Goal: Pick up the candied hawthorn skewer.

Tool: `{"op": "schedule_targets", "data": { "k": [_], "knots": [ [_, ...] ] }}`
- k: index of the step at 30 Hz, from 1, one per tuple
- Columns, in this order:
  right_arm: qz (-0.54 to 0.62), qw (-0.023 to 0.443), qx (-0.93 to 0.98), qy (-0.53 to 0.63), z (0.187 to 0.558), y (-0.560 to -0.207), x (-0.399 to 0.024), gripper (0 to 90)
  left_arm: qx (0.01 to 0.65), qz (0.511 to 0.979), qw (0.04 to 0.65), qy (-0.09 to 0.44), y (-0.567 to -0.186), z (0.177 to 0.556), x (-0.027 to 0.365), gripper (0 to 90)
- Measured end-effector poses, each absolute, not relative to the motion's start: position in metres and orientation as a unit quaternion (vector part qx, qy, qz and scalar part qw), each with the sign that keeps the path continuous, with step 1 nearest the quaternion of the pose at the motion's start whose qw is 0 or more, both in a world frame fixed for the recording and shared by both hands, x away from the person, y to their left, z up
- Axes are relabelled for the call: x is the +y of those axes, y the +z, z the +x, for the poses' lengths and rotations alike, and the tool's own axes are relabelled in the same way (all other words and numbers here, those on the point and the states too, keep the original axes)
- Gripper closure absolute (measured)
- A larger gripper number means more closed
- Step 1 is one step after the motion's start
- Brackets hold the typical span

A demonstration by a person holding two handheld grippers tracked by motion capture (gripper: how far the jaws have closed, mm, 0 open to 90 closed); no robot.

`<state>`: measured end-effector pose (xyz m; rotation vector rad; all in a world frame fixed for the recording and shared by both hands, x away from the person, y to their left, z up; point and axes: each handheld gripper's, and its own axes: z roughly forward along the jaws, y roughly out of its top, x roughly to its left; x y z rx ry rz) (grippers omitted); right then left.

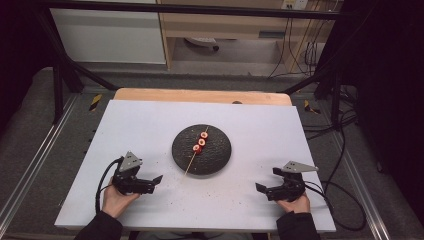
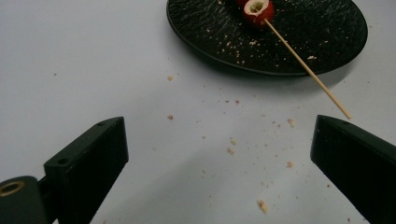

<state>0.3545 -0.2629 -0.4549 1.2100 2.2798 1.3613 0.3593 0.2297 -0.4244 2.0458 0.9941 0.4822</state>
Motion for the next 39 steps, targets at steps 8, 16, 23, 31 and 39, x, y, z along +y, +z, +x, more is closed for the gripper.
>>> {"op": "schedule_targets", "data": {
  "k": [8, 16, 23, 31, 39],
  "knots": [
    [0.412, 0.113, 0.778, 0.46, 0.355, -0.455, -0.262, 0.6, 0.387, 0.815, 0.387, 0.19, -0.416, 0.366, 0.209, 4.7],
    [0.412, 0.112, 0.779, 0.459, 0.356, -0.456, -0.261, 0.7, 0.388, 0.82, 0.378, 0.186, -0.406, 0.377, 0.184, 8.1],
    [0.411, 0.113, 0.78, 0.458, 0.356, -0.456, -0.261, 0.7, 0.382, 0.827, 0.37, 0.182, -0.401, 0.388, 0.157, 16.3],
    [0.41, 0.11, 0.78, 0.459, 0.356, -0.455, -0.261, 0.8, 0.384, 0.838, 0.345, 0.174, -0.406, 0.402, 0.134, 24.2],
    [0.411, 0.11, 0.78, 0.46, 0.356, -0.456, -0.261, 0.8, 0.401, 0.837, 0.338, 0.157, -0.413, 0.412, 0.124, 40.3]
  ]
}}
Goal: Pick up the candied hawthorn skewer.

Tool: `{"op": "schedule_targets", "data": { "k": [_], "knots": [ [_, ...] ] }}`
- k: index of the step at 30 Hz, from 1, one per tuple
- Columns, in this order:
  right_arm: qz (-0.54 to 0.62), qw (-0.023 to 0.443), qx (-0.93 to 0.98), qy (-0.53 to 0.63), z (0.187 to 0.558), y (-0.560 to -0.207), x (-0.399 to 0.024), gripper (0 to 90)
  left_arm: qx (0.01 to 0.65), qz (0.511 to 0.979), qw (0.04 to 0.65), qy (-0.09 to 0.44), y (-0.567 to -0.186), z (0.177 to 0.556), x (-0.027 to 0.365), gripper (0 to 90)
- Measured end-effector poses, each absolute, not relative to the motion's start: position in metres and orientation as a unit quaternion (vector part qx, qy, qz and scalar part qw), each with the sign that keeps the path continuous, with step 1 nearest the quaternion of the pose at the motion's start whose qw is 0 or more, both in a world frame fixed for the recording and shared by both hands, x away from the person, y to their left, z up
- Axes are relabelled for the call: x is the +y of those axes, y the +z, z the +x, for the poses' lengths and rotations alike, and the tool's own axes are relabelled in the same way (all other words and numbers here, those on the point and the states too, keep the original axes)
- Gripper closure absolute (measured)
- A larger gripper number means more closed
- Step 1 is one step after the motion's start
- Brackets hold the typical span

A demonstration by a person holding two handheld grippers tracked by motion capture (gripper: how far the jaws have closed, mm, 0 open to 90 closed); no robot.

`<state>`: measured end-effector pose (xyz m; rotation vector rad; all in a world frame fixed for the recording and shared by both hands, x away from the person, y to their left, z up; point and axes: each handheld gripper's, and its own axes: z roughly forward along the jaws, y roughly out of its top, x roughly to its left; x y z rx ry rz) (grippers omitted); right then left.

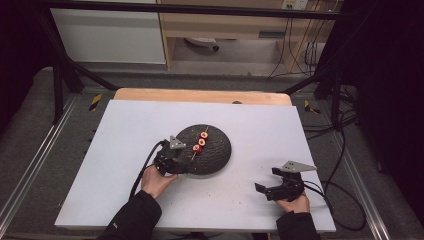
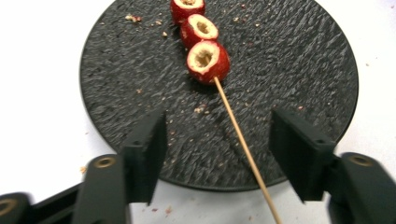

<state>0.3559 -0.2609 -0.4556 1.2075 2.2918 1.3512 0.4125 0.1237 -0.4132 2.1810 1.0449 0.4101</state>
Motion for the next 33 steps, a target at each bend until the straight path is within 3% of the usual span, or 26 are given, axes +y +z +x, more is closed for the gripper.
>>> {"op": "schedule_targets", "data": {
  "k": [17, 33],
  "knots": [
    [0.409, 0.109, 0.78, 0.461, 0.356, -0.455, -0.261, 0.9, 0.422, 0.844, 0.302, 0.138, -0.422, 0.421, 0.102, 72.5],
    [0.409, 0.108, 0.78, 0.461, 0.356, -0.455, -0.261, 1.0, 0.44, 0.841, 0.279, 0.146, -0.424, 0.421, 0.095, 87.0]
  ]
}}
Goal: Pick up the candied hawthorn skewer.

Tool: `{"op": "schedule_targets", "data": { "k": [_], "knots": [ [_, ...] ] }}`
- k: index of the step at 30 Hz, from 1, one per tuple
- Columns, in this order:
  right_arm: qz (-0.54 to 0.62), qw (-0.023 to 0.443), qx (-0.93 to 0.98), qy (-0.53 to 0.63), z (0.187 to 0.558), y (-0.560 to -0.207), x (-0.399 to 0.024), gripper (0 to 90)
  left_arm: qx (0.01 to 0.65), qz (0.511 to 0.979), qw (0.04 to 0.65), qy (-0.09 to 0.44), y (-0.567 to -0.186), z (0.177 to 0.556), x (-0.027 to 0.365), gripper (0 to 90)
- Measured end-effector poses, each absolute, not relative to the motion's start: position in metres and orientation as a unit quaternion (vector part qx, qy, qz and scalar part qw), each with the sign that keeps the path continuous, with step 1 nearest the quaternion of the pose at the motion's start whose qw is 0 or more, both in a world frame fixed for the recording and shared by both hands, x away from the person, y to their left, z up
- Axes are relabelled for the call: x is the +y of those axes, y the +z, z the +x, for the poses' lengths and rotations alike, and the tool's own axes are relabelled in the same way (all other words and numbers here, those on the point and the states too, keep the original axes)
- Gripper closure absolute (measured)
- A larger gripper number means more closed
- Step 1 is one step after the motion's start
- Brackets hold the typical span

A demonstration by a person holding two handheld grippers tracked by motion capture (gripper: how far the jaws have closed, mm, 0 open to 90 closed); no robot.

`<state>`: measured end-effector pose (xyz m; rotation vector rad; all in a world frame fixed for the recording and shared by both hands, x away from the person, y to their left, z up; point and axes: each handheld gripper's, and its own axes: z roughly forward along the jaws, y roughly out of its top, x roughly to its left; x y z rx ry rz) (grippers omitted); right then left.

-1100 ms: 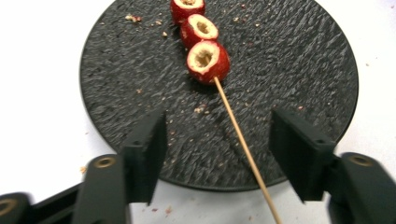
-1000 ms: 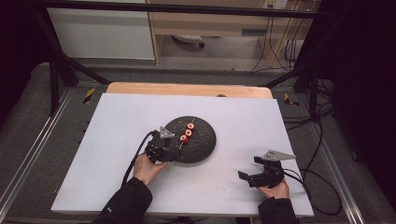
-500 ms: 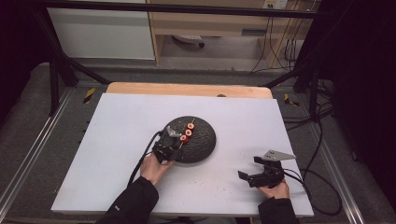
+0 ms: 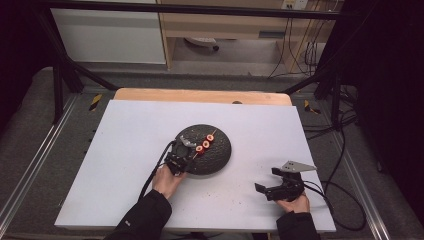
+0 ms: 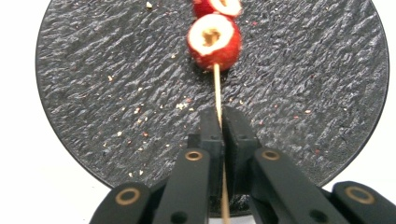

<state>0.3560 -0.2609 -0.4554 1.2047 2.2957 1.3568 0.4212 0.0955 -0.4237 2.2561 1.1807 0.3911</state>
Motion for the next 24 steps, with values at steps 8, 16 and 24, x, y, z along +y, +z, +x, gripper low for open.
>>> {"op": "schedule_targets", "data": {
  "k": [8, 16, 24],
  "knots": [
    [0.41, 0.107, 0.78, 0.46, 0.356, -0.456, -0.261, 1.0, 0.438, 0.835, 0.3, 0.148, -0.42, 0.418, 0.1, 87.5],
    [0.409, 0.106, 0.782, 0.458, 0.356, -0.456, -0.26, 1.1, 0.424, 0.827, 0.337, 0.149, -0.412, 0.409, 0.112, 87.9],
    [0.412, 0.104, 0.778, 0.462, 0.356, -0.456, -0.26, 1.1, 0.416, 0.815, 0.373, 0.151, -0.406, 0.396, 0.132, 87.9]
  ]
}}
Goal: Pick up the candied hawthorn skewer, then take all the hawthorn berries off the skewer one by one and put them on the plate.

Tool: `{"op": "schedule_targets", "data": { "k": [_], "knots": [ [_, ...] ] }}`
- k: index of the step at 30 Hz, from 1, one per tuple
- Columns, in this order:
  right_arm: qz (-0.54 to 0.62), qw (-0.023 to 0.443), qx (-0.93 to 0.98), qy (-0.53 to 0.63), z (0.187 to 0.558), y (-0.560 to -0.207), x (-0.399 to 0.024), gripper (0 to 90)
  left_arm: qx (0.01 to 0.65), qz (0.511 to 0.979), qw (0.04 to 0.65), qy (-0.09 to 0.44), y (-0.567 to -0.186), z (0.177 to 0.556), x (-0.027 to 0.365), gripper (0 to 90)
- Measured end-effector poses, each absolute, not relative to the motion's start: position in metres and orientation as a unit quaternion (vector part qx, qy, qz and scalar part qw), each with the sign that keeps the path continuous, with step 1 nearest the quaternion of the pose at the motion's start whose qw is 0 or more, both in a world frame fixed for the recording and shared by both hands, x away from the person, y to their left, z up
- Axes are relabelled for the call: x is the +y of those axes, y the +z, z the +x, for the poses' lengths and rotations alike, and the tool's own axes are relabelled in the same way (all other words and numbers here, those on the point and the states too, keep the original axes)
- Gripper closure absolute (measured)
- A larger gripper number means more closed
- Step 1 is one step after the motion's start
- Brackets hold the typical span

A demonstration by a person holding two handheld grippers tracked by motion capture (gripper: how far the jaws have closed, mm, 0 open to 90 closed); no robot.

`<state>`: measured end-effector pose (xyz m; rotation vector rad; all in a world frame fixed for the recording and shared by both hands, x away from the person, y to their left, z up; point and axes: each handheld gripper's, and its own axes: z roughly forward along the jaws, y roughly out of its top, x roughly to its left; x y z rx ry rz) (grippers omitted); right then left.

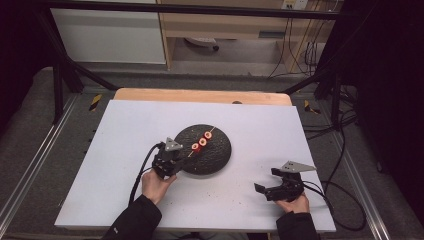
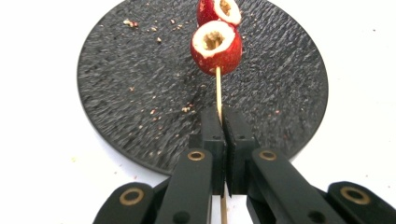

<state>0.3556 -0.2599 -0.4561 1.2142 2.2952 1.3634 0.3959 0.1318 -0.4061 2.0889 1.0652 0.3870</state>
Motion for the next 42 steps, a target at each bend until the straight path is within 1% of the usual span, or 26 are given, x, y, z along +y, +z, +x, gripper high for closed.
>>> {"op": "schedule_targets", "data": {
  "k": [11, 17, 31, 42],
  "knots": [
    [0.412, 0.093, 0.771, 0.476, 0.356, -0.453, -0.253, 1.5, 0.386, 0.809, 0.416, 0.155, -0.407, 0.371, 0.162, 87.9],
    [0.413, 0.083, 0.77, 0.48, 0.357, -0.451, -0.247, 1.5, 0.377, 0.804, 0.438, 0.141, -0.41, 0.359, 0.176, 87.8],
    [0.399, 0.065, 0.769, 0.495, 0.357, -0.442, -0.221, 1.5, 0.362, 0.797, 0.463, 0.137, -0.416, 0.339, 0.194, 87.8],
    [0.388, 0.051, 0.766, 0.51, 0.358, -0.431, -0.195, 1.8, 0.351, 0.799, 0.469, 0.134, -0.424, 0.33, 0.201, 87.8]
  ]
}}
